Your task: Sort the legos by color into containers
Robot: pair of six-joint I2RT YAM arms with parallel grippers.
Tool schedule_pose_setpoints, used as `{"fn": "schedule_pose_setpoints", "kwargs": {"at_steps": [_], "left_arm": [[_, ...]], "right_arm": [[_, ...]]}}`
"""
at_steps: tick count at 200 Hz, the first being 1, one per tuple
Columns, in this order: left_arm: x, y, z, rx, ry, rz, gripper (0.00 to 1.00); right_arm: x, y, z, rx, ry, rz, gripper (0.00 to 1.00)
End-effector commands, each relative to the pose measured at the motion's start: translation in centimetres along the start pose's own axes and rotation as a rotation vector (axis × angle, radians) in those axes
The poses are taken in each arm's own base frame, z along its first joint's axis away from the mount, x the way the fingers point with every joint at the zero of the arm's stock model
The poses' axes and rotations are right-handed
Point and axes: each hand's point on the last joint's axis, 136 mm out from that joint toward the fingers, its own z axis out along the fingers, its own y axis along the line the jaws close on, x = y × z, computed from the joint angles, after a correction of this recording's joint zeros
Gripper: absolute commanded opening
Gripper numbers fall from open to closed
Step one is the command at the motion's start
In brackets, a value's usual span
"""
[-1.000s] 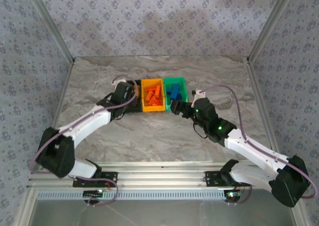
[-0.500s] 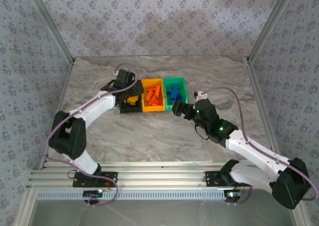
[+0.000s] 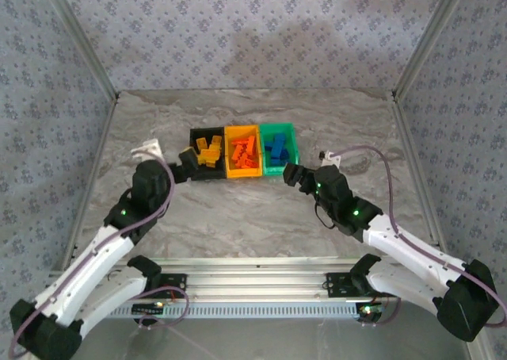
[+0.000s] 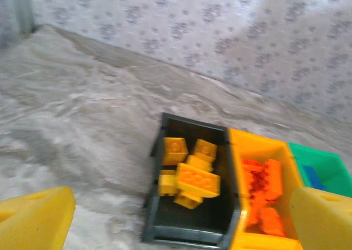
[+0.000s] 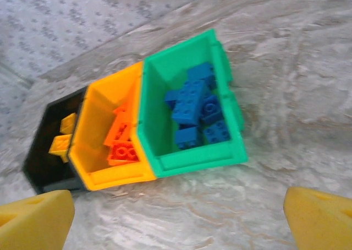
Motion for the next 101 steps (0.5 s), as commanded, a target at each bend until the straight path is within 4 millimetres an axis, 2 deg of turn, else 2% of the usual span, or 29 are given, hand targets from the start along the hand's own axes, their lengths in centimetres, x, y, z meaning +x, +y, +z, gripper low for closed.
{"fn": "schedule_pose_setpoints", "kwargs": {"at_steps": [1,9,21,39,63,70,101], "left_arm": [[-1.2,4.5,-0.1,-0.187,-0.101,-0.054,1.00],[-1.5,5.8,0.3,-0.243,-0.102,-0.041,1.00],[-1.9,7.8,1.2,-0.335,-0.105,0.000,1.00],[-1.9,10.1,3.6,-0.435,-0.078,0.088,1.00],[-0.2,11.5,8.1,-0.461,0.031,0.233,1.00],[0.7,11.3,9.4,-0.434,0.067,0.278,1.00],[3.5,12.0,12.2,-0.416,0.104,0.438,1.00]], "right_arm": [[-0.9,-2.1,-0.3,0.086,-0.077,0.050,0.98],[-1.1,-2.6,-0.3,0.108,-0.083,0.044,0.95],[-1.2,-3.3,-0.3,0.136,-0.091,0.049,1.00],[-1.4,-3.9,-0.3,0.158,-0.101,0.044,1.00],[-1.2,-4.5,-0.3,0.177,-0.083,0.033,1.00],[-1.2,-4.8,-0.3,0.185,-0.079,0.037,1.00],[-1.3,-6.0,-0.7,0.211,-0.086,0.046,1.00]]}}
